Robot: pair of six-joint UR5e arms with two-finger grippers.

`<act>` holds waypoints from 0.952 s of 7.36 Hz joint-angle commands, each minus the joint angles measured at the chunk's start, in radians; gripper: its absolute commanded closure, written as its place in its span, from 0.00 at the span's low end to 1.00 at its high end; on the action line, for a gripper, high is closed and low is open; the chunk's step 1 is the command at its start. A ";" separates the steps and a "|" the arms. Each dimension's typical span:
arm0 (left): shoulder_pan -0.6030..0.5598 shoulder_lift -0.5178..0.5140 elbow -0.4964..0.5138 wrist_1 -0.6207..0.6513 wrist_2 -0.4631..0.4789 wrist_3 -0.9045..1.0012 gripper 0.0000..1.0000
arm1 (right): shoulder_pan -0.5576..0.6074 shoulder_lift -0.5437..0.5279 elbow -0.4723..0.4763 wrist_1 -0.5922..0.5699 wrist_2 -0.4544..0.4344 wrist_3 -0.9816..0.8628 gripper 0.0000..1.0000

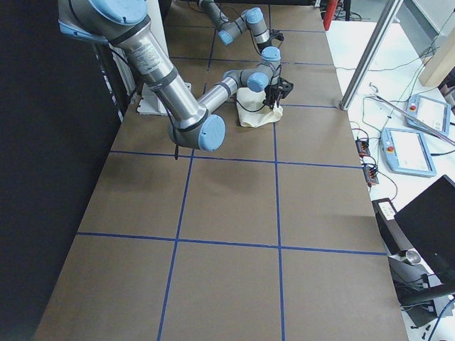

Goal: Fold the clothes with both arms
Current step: 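Fold the lifted edge away from the robot over the shirt with both grippers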

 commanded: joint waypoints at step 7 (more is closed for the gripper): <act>0.098 0.157 0.070 -0.492 -0.165 0.003 1.00 | 0.000 0.019 -0.016 0.001 0.001 -0.011 1.00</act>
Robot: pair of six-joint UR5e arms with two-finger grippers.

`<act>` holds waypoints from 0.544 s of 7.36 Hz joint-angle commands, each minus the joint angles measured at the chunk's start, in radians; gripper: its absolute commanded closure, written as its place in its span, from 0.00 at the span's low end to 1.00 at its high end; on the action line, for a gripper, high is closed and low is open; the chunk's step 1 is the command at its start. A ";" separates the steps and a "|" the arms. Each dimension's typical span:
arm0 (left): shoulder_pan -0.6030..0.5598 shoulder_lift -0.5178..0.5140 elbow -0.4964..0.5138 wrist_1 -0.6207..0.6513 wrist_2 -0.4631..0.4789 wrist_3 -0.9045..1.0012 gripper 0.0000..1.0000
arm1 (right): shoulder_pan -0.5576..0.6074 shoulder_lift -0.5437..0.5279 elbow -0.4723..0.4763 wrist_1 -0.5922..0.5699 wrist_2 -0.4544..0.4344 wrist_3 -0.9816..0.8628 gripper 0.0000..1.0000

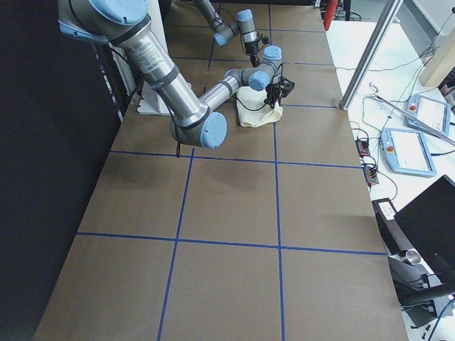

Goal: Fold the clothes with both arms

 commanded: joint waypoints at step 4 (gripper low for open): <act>0.091 0.037 -0.065 -0.066 -0.182 -0.050 1.00 | 0.000 -0.001 0.000 0.000 -0.003 0.001 1.00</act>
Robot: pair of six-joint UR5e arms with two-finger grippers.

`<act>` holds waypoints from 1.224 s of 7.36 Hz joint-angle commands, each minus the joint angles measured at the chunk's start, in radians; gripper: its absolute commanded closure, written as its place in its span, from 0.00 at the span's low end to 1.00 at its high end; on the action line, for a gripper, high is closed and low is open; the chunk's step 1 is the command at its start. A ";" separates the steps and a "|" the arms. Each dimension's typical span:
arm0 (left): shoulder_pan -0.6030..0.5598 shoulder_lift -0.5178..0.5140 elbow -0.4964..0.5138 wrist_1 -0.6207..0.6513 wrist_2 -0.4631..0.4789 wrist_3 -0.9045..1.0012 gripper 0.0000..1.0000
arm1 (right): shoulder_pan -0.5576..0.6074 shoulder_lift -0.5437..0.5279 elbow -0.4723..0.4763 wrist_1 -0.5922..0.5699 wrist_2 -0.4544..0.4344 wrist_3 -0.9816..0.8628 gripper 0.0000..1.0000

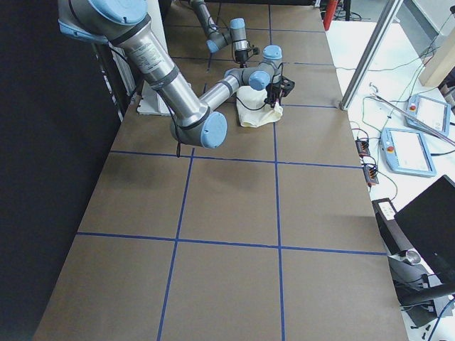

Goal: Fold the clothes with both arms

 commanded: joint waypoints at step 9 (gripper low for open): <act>-0.055 -0.105 0.021 0.066 0.003 -0.055 1.00 | 0.086 0.002 0.006 0.005 0.148 -0.214 0.00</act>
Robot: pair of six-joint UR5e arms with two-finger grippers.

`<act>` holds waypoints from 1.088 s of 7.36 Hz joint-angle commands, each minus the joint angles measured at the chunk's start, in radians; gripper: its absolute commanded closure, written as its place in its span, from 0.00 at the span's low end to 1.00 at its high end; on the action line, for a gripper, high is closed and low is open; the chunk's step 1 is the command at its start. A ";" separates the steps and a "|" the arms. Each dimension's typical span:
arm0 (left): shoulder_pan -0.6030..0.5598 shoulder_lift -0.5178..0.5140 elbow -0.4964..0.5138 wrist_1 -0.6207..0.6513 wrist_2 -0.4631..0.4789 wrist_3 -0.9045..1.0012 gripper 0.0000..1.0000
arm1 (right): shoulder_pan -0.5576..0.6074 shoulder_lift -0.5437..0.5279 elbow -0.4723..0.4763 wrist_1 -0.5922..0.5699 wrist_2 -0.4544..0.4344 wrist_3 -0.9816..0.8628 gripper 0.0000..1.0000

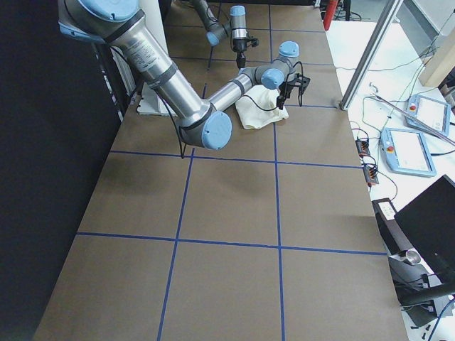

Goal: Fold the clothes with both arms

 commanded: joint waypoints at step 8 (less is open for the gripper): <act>0.055 0.159 -0.166 0.138 0.086 0.046 1.00 | 0.001 -0.141 0.133 0.000 0.001 -0.058 0.00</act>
